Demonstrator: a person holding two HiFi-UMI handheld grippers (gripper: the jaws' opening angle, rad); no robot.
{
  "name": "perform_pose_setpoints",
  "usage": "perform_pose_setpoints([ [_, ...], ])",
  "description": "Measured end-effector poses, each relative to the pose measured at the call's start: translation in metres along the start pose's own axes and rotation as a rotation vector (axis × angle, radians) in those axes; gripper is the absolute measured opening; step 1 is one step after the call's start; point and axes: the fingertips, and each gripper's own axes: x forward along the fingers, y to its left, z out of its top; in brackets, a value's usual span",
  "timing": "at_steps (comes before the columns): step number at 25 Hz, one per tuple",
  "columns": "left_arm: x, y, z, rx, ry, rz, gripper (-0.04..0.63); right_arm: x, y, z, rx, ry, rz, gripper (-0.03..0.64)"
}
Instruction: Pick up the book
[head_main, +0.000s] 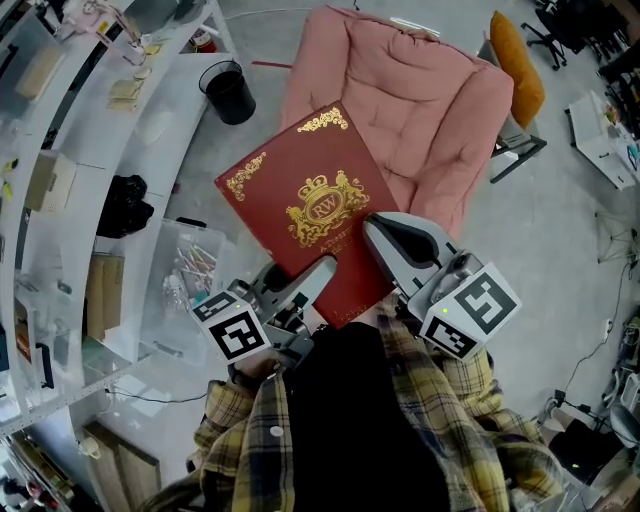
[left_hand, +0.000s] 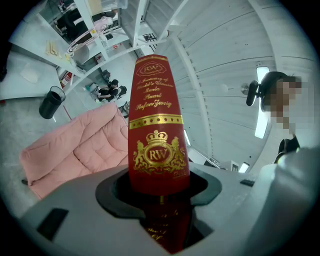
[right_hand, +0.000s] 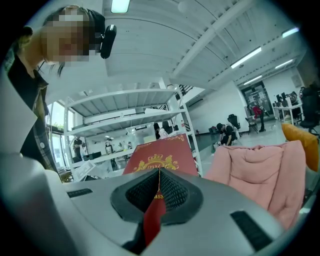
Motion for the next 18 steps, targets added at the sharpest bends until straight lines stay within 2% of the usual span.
perform_pose_setpoints([
  [18, -0.0006, 0.0059, 0.0029, -0.011, -0.02, 0.018, 0.239, -0.0018, -0.0031, -0.0031, 0.011, 0.021, 0.01, 0.017],
])
